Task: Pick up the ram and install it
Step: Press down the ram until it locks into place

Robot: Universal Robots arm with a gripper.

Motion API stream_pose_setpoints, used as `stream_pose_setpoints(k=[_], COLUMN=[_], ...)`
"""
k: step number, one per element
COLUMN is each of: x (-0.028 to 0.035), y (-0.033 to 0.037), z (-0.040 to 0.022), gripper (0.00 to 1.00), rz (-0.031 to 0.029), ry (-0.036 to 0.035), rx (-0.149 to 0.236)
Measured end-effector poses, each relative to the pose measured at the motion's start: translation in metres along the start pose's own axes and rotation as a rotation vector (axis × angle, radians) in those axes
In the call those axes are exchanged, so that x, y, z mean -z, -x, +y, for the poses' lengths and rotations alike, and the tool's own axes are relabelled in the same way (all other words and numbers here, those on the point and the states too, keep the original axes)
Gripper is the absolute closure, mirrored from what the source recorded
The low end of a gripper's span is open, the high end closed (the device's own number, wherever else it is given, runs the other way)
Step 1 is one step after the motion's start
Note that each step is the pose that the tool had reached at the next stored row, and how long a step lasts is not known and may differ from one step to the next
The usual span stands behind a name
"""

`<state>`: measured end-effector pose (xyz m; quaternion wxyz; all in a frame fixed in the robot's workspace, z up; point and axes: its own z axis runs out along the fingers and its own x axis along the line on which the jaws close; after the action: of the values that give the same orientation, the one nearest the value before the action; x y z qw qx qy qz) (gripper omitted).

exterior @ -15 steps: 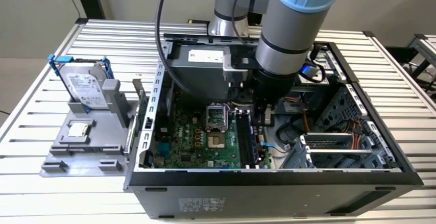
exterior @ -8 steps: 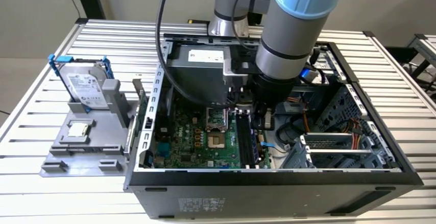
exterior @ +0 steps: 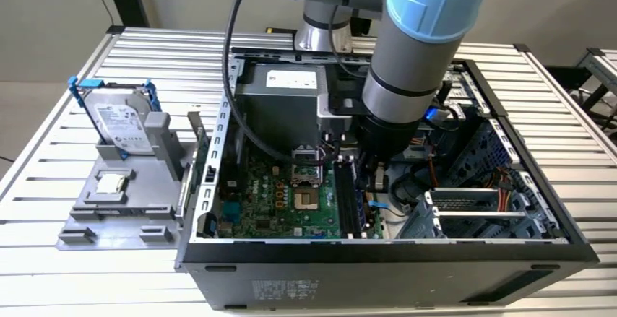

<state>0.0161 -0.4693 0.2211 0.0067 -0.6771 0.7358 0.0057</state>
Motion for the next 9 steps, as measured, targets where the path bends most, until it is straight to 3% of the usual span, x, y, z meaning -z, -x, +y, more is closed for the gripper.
stream_pose_setpoints(k=[3,4,6,9], x=[-0.0052,-0.0042,0.0018,0.016], y=[-0.0001,0.0003,0.0009,0.0008], z=[-0.0002,-0.0003,-0.0001,-0.0001], gripper=[1.0,1.0,1.0,1.0], rz=[0.0007,0.0025,-0.004,-0.002], ry=[0.0,0.0003,-0.0006,-0.0003], rx=[0.0,0.0,0.0,0.0])
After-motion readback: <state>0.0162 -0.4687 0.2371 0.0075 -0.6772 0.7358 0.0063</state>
